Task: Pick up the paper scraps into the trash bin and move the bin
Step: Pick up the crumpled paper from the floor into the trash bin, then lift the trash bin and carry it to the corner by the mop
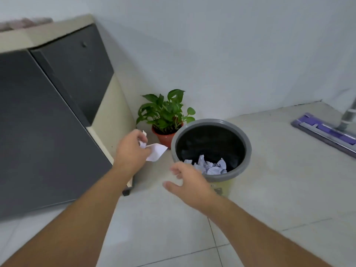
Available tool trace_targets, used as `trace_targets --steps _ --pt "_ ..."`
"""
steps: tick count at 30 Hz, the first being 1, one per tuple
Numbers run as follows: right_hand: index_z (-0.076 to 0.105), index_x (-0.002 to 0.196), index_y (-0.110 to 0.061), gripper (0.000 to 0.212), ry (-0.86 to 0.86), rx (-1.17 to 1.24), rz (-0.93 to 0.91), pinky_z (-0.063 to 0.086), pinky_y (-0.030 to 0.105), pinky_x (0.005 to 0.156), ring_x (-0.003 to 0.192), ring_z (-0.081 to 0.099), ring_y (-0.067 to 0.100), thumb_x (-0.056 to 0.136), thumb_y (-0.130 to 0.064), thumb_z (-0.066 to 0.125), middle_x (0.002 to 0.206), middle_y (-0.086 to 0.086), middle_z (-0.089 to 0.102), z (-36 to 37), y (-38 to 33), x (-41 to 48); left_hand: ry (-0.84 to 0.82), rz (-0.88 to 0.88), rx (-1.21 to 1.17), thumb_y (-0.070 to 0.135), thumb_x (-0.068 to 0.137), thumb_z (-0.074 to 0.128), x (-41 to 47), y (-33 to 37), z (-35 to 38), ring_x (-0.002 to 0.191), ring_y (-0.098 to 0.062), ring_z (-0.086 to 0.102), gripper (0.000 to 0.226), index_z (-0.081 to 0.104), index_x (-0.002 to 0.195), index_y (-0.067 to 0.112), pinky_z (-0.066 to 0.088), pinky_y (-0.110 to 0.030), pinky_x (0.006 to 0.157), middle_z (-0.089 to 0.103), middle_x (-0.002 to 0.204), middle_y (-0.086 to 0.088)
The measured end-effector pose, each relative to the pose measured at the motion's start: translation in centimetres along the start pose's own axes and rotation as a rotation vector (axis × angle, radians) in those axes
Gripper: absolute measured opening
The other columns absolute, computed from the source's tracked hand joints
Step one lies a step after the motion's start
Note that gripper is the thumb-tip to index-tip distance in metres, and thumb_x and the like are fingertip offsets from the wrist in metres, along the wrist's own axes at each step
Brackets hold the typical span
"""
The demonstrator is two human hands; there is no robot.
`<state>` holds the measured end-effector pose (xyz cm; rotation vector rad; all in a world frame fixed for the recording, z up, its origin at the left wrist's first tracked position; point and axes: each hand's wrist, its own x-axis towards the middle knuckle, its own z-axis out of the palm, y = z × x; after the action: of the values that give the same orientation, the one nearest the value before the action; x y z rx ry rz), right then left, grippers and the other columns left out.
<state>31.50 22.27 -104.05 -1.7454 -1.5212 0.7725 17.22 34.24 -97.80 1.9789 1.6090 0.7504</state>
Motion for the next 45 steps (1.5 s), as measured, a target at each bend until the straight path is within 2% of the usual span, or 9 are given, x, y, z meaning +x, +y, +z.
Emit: trace_targets --steps 7,11,14,17,23,27,31,39,45 --pt "0.058 0.116 -0.025 0.039 0.313 -0.016 0.115 0.053 0.033 0.089 0.091 0.058 0.008 0.081 -0.035 0.071 0.106 -0.009 0.06 -11.5 0.8 1.3 -0.181 0.137 -0.077 0.01 0.072 0.075 -0.2 9.8 4.1 0.084 -0.011 0.059 0.03 0.063 0.093 0.027 0.04 -0.015 0.056 0.065 0.11 0.0" --pt "0.057 0.121 -0.022 0.045 0.372 -0.065 0.227 0.05 0.037 0.097 0.105 0.058 0.016 0.081 -0.036 0.07 0.12 0.0 0.057 -14.8 4.0 0.7 -0.374 0.238 -0.017 0.018 0.075 0.076 0.0 10.1 6.9 0.116 -0.015 0.054 0.066 0.05 0.133 0.032 0.05 -0.031 0.096 0.05 0.139 0.002" --pt "0.055 0.123 -0.02 0.048 0.417 -0.104 0.313 0.048 0.039 0.099 0.111 0.056 0.022 0.081 -0.039 0.068 0.124 0.006 0.052 -15.5 6.1 0.2 -0.228 0.171 0.086 0.036 0.082 0.069 0.0 8.1 7.8 0.109 -0.014 0.051 0.063 0.041 0.138 0.03 0.045 -0.032 0.094 0.042 0.139 -0.002" --pt "0.053 0.125 -0.021 0.05 0.445 -0.126 0.423 0.047 0.04 0.097 0.111 0.055 0.028 0.081 -0.041 0.066 0.127 0.01 0.047 -15.5 8.0 0.2 -0.19 0.0 0.168 0.045 0.085 0.062 -0.2 5.6 8.6 0.121 -0.032 0.048 0.068 0.032 0.142 0.024 0.044 -0.045 0.099 0.037 0.141 -0.013" --pt "0.037 0.143 -0.017 0.067 0.356 -0.016 0.595 0.05 0.038 0.088 0.11 0.06 0.033 0.087 -0.044 0.06 0.131 0.017 0.054 -14.4 10.8 1.1 -0.264 -0.148 0.113 0.047 0.09 0.055 -0.3 3.1 10.2 0.104 -0.036 0.059 0.058 0.038 0.132 0.01 0.053 -0.047 0.089 0.053 0.124 -0.018" --pt "0.051 0.12 -0.018 0.032 0.32 0.194 0.613 0.056 0.03 0.049 0.064 0.064 0.026 0.089 -0.027 0.053 0.097 0.016 0.067 -13.4 11.2 2.1 -0.291 -0.261 0.059 0.035 0.097 0.047 -0.1 2.9 11.1 0.063 -0.028 0.069 0.031 0.04 0.116 0.013 0.055 -0.034 0.045 0.063 0.096 -0.014" --pt "0.053 0.113 -0.017 0.025 0.336 0.151 0.589 0.046 0.026 0.043 0.056 0.058 0.021 0.088 -0.016 0.049 0.091 0.013 0.064 -13.7 10.9 1.9 -0.261 -0.28 0.014 0.02 0.097 0.043 -1.0 3.1 11.3 0.069 -0.028 0.066 0.015 0.039 0.11 0.014 0.056 -0.036 0.05 0.061 0.089 -0.012" --pt "0.056 0.106 -0.021 0.018 0.385 0.13 0.631 0.051 0.027 0.047 0.061 0.062 0.02 0.089 -0.017 0.05 0.085 0.007 0.065 -26.1 -1.4 -2.1 -0.313 -0.273 -0.019 0.023 0.096 0.046 -1.5 16.9 0.4 0.086 -0.035 0.065 0.019 0.041 0.112 0.014 0.059 -0.052 0.078 0.06 0.098 -0.015" --pt "0.06 0.101 -0.022 0.014 0.496 0.119 0.6 0.051 0.026 0.05 0.066 0.062 0.019 0.09 -0.02 0.052 0.08 0.006 0.066 -44.0 -20.8 -4.2 -0.34 -0.193 -0.157 0.019 0.096 0.045 -0.2 36.7 -16.5 0.069 -0.028 0.063 0.015 0.042 0.107 0.009 0.055 -0.04 0.057 0.061 0.087 -0.012"
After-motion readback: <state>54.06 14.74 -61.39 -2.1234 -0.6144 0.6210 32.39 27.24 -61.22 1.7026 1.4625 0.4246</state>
